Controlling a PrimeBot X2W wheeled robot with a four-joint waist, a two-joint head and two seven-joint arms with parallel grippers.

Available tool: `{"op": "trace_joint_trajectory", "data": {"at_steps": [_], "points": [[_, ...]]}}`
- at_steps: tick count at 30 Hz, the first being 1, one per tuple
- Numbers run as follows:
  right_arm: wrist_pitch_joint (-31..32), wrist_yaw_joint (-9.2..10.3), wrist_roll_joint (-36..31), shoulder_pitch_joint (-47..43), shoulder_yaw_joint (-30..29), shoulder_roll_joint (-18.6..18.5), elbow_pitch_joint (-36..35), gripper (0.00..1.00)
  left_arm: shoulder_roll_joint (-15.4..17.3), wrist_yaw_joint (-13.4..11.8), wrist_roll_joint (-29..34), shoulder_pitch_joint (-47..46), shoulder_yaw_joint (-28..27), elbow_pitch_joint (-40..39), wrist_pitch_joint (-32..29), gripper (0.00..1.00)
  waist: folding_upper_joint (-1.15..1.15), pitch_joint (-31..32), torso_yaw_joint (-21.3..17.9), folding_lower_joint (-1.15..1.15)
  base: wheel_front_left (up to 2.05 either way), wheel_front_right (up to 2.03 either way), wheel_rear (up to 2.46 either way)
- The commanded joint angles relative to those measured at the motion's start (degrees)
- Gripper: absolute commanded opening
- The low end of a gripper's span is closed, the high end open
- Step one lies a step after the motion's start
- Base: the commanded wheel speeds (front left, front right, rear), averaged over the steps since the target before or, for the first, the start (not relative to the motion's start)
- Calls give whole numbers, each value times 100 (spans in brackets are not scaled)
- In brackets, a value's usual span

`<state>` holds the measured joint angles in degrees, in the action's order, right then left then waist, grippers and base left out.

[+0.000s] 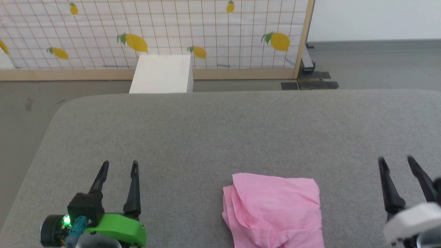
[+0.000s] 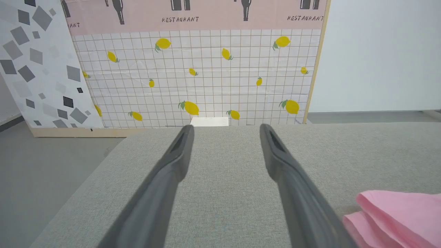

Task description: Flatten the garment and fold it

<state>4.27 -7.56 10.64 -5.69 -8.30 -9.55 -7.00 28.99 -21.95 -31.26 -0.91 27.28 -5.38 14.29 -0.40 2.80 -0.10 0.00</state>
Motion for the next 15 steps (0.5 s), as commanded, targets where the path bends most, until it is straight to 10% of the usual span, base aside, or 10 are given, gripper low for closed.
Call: {"op": "trace_joint_trajectory", "data": {"at_steps": [1,15], "points": [[-10,8,-14,-194,-58,75,-127,100,0,32,-8,105,-26,35,46,100,40,52,-18,0,0,0,0],[178,8,-7,-784,414,384,-885,100,-106,152,52,414,-116,194,67,100,40,12,-134,0,0,0,0]]}}
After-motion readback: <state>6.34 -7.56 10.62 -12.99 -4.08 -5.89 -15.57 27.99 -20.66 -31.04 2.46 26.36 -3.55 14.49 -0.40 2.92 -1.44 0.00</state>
